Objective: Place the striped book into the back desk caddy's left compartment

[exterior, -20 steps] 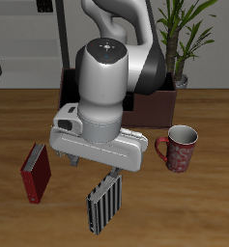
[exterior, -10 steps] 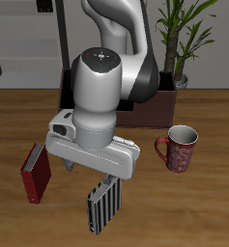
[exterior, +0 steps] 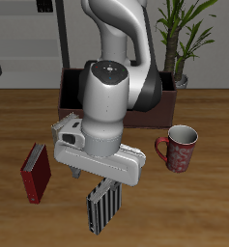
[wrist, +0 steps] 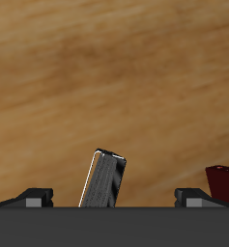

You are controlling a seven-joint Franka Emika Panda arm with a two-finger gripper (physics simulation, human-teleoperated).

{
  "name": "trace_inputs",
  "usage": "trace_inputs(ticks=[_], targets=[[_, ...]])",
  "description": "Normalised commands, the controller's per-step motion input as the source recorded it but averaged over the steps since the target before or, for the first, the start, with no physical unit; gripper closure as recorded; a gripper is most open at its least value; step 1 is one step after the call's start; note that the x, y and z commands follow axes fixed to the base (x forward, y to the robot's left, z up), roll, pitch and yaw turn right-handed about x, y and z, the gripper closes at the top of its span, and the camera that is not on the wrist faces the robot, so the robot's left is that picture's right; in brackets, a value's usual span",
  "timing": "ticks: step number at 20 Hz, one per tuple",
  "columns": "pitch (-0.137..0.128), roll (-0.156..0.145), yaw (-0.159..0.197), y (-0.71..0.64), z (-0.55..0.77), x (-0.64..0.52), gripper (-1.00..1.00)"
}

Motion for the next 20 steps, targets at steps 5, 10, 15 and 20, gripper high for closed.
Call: trace_inputs(ticks=[5, 10, 15, 20], targets=[[0.018, -0.008, -0.012, -0.01, -0.25, 0.04, -1.0], [0.044, 0.012, -0.033, 0.07, -0.25, 0.05, -1.0], [0.048, 0.031, -0.022, 0.16, -0.27, 0.01, -1.0], [0.045, 0.029, -0.049, 0.08, -0.22, 0.03, 1.0]])
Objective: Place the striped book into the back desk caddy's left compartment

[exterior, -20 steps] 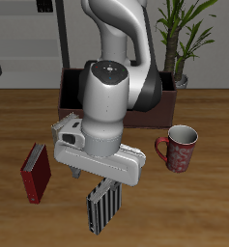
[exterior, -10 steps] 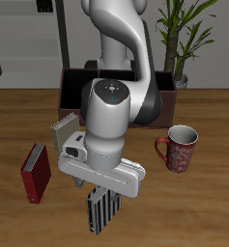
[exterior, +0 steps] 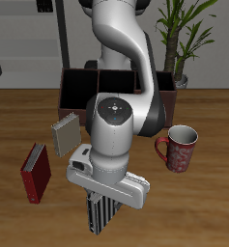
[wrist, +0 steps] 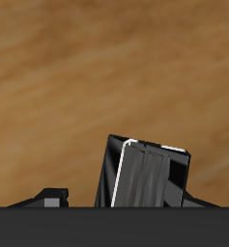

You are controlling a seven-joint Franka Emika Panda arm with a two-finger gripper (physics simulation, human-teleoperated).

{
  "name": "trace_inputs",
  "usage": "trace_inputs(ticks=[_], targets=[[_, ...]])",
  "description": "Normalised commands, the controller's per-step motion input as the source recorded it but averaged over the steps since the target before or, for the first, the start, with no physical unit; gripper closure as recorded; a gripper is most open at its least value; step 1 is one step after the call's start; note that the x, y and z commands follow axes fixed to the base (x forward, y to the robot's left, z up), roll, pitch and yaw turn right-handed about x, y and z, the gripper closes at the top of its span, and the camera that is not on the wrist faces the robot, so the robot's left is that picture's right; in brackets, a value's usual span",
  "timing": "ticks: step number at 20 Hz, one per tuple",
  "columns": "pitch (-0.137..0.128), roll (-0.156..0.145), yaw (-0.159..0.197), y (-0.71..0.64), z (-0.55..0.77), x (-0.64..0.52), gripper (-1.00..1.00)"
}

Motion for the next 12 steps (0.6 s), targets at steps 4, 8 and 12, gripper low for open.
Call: trace_inputs(ticks=[4, 8, 12], targets=[[0.007, -0.014, -0.033, -0.1, 0.01, 0.0, 1.0], [-0.023, -0.011, 0.009, -0.13, 0.17, -0.08, 1.0], [-0.013, -0.006, 0.018, -0.03, 0.14, -0.05, 1.0]])
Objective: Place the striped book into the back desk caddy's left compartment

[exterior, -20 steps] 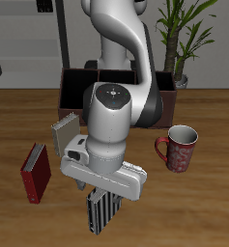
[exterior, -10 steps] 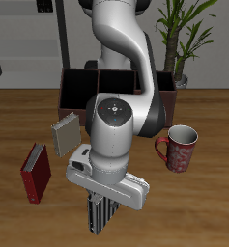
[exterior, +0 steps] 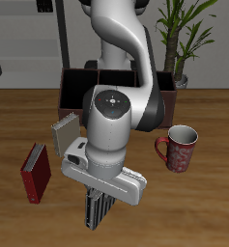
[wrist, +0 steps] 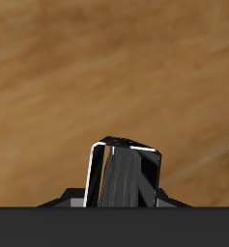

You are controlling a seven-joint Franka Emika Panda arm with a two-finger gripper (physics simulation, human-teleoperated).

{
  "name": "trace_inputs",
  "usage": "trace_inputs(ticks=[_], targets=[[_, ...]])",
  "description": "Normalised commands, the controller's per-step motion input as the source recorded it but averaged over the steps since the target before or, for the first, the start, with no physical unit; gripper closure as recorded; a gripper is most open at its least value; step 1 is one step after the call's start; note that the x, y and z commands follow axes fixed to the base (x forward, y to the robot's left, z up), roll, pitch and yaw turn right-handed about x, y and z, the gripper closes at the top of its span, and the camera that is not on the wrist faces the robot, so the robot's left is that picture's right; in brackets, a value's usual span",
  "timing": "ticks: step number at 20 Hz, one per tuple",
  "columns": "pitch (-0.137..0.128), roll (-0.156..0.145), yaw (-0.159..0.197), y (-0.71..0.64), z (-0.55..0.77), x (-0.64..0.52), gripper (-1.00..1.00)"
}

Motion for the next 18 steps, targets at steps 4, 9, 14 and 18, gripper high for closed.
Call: trace_inputs(ticks=[4, 9, 14, 18], targets=[[-0.02, 0.008, 0.096, -0.02, 0.33, -0.15, 1.0], [-0.017, 0.003, 0.149, -0.14, 0.6, -0.25, 1.0], [-0.017, 0.008, 0.071, -0.19, 0.51, -0.39, 1.0], [-0.012, 0.013, 0.028, -0.12, 0.3, -0.3, 1.0]])
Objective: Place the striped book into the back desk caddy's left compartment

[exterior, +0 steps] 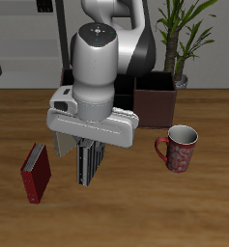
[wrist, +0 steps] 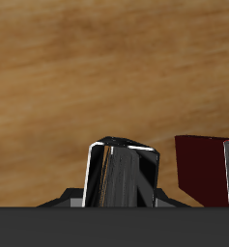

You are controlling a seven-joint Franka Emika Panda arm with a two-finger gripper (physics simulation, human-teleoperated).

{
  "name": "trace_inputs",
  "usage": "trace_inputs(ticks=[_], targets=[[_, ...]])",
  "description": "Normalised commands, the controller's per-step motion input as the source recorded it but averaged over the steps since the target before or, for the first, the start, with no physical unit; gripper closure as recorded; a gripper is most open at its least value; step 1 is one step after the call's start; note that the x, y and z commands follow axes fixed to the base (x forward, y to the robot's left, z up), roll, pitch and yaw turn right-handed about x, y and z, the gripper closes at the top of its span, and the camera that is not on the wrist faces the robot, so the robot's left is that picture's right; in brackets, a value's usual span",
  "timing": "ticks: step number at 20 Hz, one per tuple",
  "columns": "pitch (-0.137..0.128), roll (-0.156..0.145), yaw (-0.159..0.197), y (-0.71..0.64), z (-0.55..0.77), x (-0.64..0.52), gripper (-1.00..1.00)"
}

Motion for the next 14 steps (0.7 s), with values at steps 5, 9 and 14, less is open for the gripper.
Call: trace_inputs(ticks=[5, 9, 14], targets=[[-0.051, 0.002, 0.078, 0.05, 0.41, -0.6, 1.0], [-0.028, 0.017, 0.048, 0.07, 0.33, -0.51, 1.0], [-0.043, 0.009, 0.032, 0.17, 0.23, -0.57, 1.0]])
